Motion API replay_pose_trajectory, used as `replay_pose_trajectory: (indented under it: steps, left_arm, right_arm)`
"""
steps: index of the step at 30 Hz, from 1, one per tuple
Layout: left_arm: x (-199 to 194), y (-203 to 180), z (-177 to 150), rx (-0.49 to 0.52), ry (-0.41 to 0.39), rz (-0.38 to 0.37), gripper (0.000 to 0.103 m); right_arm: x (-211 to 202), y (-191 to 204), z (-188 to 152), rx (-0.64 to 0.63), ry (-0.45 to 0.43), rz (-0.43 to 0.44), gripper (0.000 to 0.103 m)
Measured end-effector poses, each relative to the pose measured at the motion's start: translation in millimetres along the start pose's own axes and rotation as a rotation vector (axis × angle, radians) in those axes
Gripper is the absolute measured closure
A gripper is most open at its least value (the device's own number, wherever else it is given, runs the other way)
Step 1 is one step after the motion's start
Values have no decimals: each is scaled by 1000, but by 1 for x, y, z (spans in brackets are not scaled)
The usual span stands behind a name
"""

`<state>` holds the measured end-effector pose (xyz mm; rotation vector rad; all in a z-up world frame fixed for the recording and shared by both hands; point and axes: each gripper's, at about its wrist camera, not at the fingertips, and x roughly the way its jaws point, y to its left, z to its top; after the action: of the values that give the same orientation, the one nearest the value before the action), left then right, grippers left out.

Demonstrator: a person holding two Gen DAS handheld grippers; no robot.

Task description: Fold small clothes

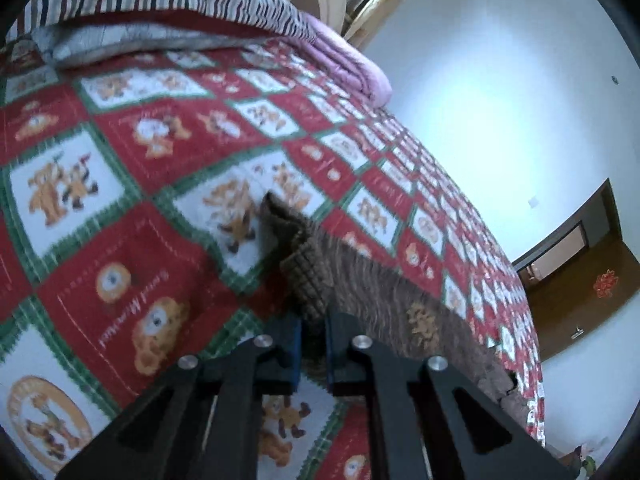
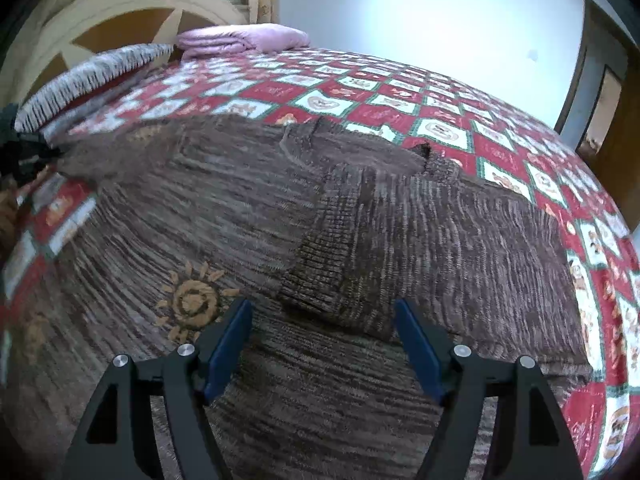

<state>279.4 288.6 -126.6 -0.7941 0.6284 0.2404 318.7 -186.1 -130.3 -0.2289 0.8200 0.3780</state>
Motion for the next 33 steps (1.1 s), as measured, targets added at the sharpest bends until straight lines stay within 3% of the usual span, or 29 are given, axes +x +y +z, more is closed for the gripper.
replay_pose_trajectory:
  steps: [6, 10, 19, 25, 29, 33]
  left_arm:
    - [-6, -26, 16, 21, -29, -34, 95]
    - [-12, -61, 19, 65, -58, -61, 95]
    - [-23, -162, -7, 265, -84, -104, 95]
    - [-27, -240, -63, 412, -84, -182, 95]
    - [-1, -287, -130, 552, -27, -188, 95]
    - [40, -310, -208, 734, 73, -92, 90]
  right_arm:
    - [-55, -31, 3, 72, -90, 31, 28]
    - [-75, -55, -11, 101, -95, 8, 28]
    - [-84, -95, -59, 185, -81, -40, 28]
    - [-77, -109, -65, 247, -78, -19, 28]
    - [-74, -111, -69, 265, -70, 2, 28]
    - [-70, -111, -73, 268, -64, 7, 28]
